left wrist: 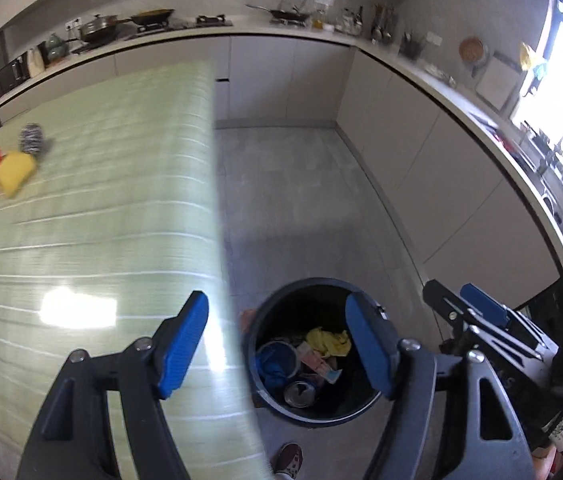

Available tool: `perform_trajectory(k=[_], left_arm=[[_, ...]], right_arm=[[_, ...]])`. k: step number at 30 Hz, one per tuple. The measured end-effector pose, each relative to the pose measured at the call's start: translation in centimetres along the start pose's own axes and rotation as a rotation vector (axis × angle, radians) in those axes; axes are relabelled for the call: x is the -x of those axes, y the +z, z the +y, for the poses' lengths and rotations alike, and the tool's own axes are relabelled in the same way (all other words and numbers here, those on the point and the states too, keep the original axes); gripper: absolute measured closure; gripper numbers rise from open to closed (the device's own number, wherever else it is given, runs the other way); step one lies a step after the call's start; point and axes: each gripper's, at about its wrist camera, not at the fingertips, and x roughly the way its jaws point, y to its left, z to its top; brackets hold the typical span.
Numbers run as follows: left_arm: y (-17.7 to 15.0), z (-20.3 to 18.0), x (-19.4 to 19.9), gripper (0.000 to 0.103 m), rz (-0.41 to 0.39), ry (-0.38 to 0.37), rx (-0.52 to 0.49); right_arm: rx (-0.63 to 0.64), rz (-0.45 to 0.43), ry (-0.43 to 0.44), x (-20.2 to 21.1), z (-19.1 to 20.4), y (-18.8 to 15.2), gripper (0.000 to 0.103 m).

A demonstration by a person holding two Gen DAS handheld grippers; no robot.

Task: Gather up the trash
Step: 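Move both tools back toward the sponge and tissue on the tablecloth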

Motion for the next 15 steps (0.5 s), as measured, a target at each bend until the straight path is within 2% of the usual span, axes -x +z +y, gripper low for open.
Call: perform_trajectory(k=[4,8,15], left_arm=[[0.1,5.1,2.7,0.03,-0.026,0.022,0.03],[-0.4,11.4,4.3,0.027,-0.055,0.068,0.079],[-2.0,23.1,6.7,0.027,-0.078,0.144,0.169]], right_arm=[[0.034,-0.02,0.038,1.3,5.6,0.3,0.037],[0.082,-0.031,0.078,1.6,12.8,-0.1,0.036],[0.17,-0.027,0.129,-0.1,25.3,-1.7,0.036]])
